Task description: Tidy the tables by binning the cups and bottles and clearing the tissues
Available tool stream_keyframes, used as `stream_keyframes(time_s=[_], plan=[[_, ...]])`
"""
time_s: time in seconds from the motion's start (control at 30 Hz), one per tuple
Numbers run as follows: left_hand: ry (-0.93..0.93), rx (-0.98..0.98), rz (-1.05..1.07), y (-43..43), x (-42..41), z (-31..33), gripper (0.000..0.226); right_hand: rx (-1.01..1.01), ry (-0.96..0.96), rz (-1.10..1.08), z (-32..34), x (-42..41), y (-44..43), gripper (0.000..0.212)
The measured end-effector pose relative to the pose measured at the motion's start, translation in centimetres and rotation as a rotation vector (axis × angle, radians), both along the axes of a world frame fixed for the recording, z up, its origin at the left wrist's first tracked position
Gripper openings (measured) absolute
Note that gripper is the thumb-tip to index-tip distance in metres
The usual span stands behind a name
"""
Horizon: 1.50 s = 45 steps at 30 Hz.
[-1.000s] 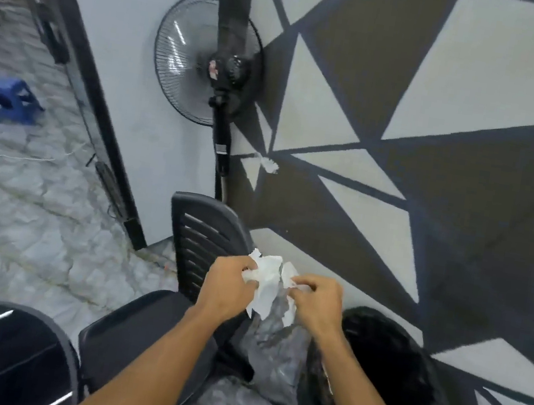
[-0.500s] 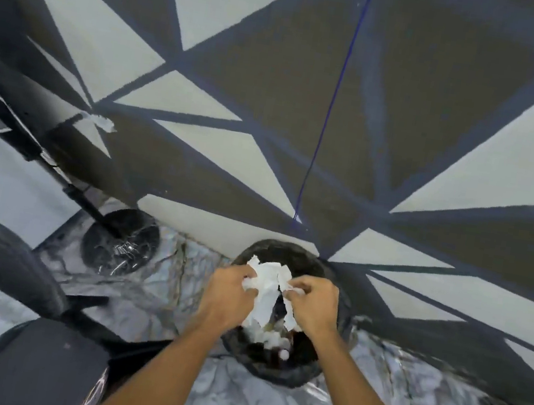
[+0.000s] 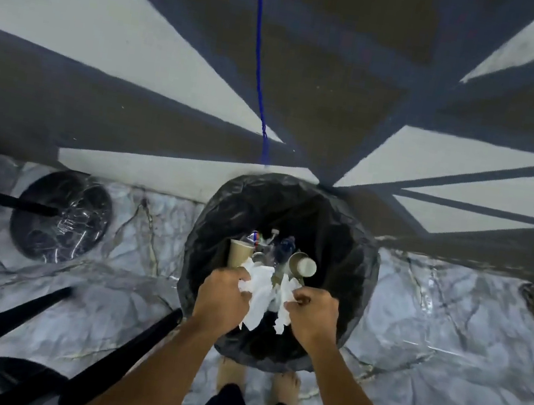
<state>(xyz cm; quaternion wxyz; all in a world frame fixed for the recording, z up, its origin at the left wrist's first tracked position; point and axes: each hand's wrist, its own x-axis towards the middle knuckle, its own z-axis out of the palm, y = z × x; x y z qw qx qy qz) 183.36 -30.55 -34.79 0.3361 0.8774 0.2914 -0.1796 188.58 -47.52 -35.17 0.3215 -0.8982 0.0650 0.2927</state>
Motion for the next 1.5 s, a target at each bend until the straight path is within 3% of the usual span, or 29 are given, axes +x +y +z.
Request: stream_keyframes(time_s=[0.1,0.27,0.4,0.53,0.7,0.87,1.07,1.37,1.5], plan=[[0.028,0.014,-0.055,-0.6,1.0,-6.5,0.028,-0.060,0.014,0.034,-6.9,0.3,0.4,0.036],[0.073,0.185,-0.150,-1.0,2.6,-15.1,0.028,-0.065,0.069,0.107,-15.3,0.8,2.0,0.010],[0.144,0.117,-0.188,-0.5,2.5,-19.9,0.022,-0.158,0.137,0.280,-18.4,0.9,2.6,0.016],[0.267,0.022,-0.263,-0.2,2.6,-20.5,0.037,-0.233,0.213,0.349,-18.2,1.9,2.4,0.027],[0.123,0.144,-0.232,0.6,3.7,-17.1,0.034,-0.257,0.137,0.360,-14.3,3.2,1.6,0.035],[0.122,0.083,-0.255,1.0,4.1,-11.9,0.040,-0.154,0.112,0.334,-10.2,3.6,1.7,0.045],[0.048,0.024,-0.242,-0.3,2.5,-3.1,0.032,-0.100,0.083,0.350,-2.2,2.4,1.1,0.039],[0.015,0.048,-0.274,-2.5,-1.7,12.7,0.050,-0.095,0.029,0.428,12.2,-1.0,-1.6,0.036],[0.006,-0.011,-0.245,-2.9,-6.9,17.6,0.034,-0.068,0.064,0.412,17.1,-5.6,-5.8,0.019]])
